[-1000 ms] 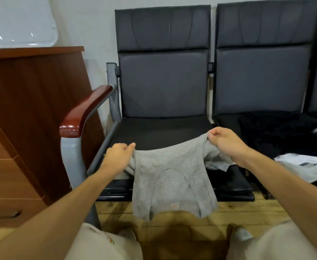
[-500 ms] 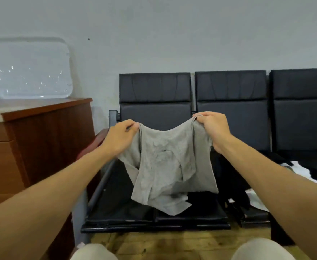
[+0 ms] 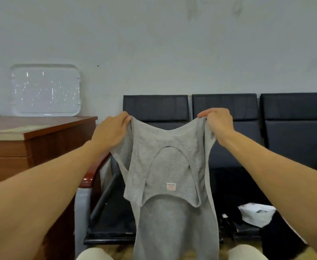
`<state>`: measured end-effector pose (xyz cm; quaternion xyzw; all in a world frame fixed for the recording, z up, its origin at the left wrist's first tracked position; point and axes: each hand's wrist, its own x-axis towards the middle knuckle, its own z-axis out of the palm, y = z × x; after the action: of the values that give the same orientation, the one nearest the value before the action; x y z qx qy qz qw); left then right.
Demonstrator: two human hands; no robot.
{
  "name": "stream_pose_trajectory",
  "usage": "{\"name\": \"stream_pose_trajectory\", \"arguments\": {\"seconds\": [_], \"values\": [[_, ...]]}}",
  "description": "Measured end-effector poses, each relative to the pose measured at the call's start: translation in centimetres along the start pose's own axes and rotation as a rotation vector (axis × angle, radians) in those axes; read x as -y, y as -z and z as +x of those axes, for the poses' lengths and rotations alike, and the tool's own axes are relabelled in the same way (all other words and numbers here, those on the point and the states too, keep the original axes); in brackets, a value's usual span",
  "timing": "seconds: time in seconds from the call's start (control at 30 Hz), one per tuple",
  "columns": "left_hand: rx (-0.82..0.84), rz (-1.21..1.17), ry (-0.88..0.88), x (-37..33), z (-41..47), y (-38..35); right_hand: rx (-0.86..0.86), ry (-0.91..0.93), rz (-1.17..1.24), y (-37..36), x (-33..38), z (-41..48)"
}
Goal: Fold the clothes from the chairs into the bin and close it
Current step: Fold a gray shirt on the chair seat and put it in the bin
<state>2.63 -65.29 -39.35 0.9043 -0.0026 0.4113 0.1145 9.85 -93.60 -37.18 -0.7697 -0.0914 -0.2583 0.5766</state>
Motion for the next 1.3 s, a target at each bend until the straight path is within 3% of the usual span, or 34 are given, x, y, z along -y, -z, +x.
{"name": "stream_pose_trajectory", "arguments": {"seconds": [0.1,0.23,0.4,0.53,0.63,0.7,0.93,1.13,1.3], "values": [[0.063,0.052,0.023,0.9,-0.9,-1.0,0.083,-0.025,-0.158,-0.3,-2.2,-0.5],[0.248,0.082,0.043,2.2,-0.8,-2.0,0.146,0.113,-0.422,-0.7,-3.9,-1.2],[0.35,-0.037,0.073,3.0,-1.6,-2.1,0.032,0.038,-0.264,-1.4,-5.3,-1.0],[0.452,-0.192,0.353,2.2,-1.5,-2.4,-0.025,0.001,-0.326,-2.2,-7.1,-1.1],[0.705,-0.559,0.66,2.7,-2.7,-2.3,-0.033,0.009,-0.352,-3.2,-8.4,-1.4],[0.796,-0.683,0.753,3.1,-3.4,-3.2,-0.012,-0.002,-0.367,-4.0,-9.6,-1.7],[0.456,-0.364,0.546,6.4,-3.8,-10.6,0.016,-0.006,-0.461,-7.8,-14.5,-0.8],[0.547,-0.161,0.362,10.3,-2.7,-16.6,0.138,-0.042,-0.668,-11.9,-19.7,2.1],[0.437,-0.344,0.52,12.9,-2.1,-23.4,0.185,-0.041,-0.67,-16.0,-26.7,3.8]]}}
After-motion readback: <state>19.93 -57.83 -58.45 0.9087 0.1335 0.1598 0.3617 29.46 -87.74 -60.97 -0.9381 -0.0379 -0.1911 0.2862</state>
